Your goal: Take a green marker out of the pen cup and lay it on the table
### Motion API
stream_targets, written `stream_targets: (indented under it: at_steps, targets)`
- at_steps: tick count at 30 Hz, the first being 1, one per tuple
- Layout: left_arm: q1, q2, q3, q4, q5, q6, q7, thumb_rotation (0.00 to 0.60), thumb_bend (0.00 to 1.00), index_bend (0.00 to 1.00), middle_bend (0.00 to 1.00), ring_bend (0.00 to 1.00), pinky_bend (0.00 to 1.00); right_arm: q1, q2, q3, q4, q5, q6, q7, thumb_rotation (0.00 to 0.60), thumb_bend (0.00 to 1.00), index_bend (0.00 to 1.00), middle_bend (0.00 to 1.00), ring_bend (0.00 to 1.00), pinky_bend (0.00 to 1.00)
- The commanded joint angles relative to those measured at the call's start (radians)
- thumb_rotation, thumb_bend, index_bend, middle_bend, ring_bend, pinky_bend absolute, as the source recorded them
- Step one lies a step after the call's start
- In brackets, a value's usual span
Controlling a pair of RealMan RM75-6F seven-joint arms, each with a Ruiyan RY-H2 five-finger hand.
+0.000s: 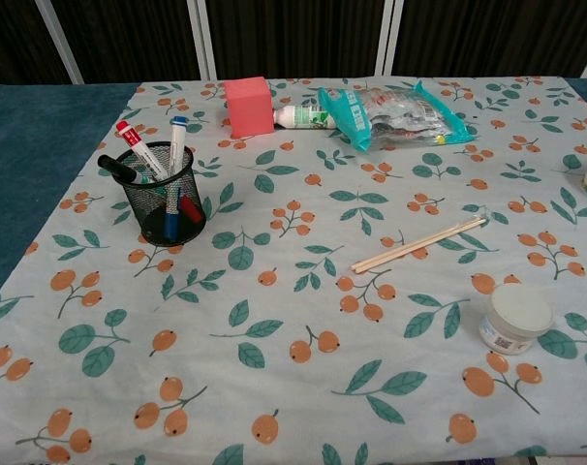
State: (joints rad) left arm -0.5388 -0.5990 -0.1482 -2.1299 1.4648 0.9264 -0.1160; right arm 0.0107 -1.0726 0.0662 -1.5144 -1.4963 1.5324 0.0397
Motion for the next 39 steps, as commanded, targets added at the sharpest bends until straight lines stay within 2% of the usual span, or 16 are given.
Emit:
stream_targets:
  at_steps: [1,8,11,15,23,39]
  targets:
    - [0.035,-0.091,0.027,0.098,0.054,0.062,-0.049,0.600,0.19,0.17,0.15,0.08,0.07,0.000,-0.002,0.001,0.001,0.002,-0.001,-0.001,0.600,0.05,0.08,0.09,0.14,0.17]
    - [0.044,-0.198,0.036,0.244,0.131,0.136,0.057,0.600,0.20,0.22,0.22,0.08,0.07,0.004,-0.008,0.000,0.010,0.014,-0.018,-0.009,0.600,0.05,0.08,0.09,0.14,0.17]
    - [0.058,-0.278,0.041,0.344,0.170,0.198,0.151,0.600,0.20,0.22,0.22,0.08,0.07,0.004,-0.009,-0.001,0.012,0.015,-0.021,-0.011,0.600,0.05,0.08,0.09,0.14,0.17]
    - [0.077,-0.377,0.064,0.436,0.211,0.257,0.182,0.600,0.20,0.22,0.23,0.08,0.07,0.005,-0.010,-0.001,0.012,0.019,-0.024,-0.015,0.600,0.05,0.08,0.09,0.14,0.17]
    - [0.074,-0.503,0.082,0.497,0.211,0.278,0.151,0.600,0.20,0.23,0.24,0.08,0.07,0.009,-0.016,-0.003,0.016,0.023,-0.038,-0.023,0.600,0.05,0.08,0.09,0.14,0.17]
    - [0.037,-0.643,0.060,0.568,0.168,0.278,0.206,0.600,0.20,0.30,0.30,0.08,0.07,0.010,-0.018,0.000,0.029,0.037,-0.048,-0.016,0.600,0.05,0.08,0.09,0.14,0.17]
